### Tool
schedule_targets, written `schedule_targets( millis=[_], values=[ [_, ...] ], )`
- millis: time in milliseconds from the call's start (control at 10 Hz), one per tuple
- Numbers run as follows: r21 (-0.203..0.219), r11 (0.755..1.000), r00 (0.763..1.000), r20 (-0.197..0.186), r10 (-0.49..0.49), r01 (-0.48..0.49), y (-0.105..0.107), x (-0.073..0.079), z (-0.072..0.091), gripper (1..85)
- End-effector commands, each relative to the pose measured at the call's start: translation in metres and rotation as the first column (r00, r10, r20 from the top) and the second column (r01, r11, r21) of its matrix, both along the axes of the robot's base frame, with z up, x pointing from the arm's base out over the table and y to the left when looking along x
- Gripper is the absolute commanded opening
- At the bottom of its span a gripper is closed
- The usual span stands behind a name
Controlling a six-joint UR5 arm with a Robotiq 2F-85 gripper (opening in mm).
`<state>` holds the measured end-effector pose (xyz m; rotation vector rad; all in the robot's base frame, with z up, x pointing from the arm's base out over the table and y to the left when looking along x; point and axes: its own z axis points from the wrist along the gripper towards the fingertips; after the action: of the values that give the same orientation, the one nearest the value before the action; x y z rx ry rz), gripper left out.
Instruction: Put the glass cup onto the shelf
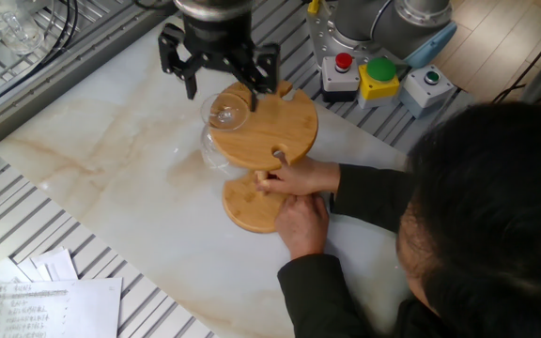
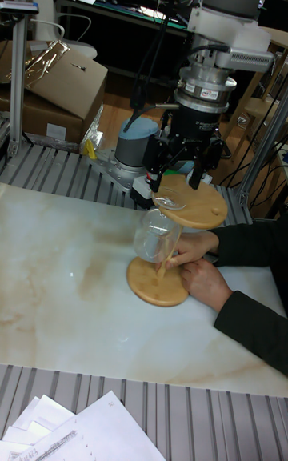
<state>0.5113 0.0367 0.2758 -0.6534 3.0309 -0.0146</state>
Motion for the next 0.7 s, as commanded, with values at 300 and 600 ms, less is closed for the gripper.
schedule_targets(
  millis=[300, 600],
  values=[
    [-0.15, 0.988, 0.999, -0.01, -0.037, 0.036, -0.103, -0.011, 0.038, 1.0],
    [-0.072, 0.99, 0.992, 0.043, -0.122, 0.125, -0.121, -0.01, 0.021, 1.0]
  ],
)
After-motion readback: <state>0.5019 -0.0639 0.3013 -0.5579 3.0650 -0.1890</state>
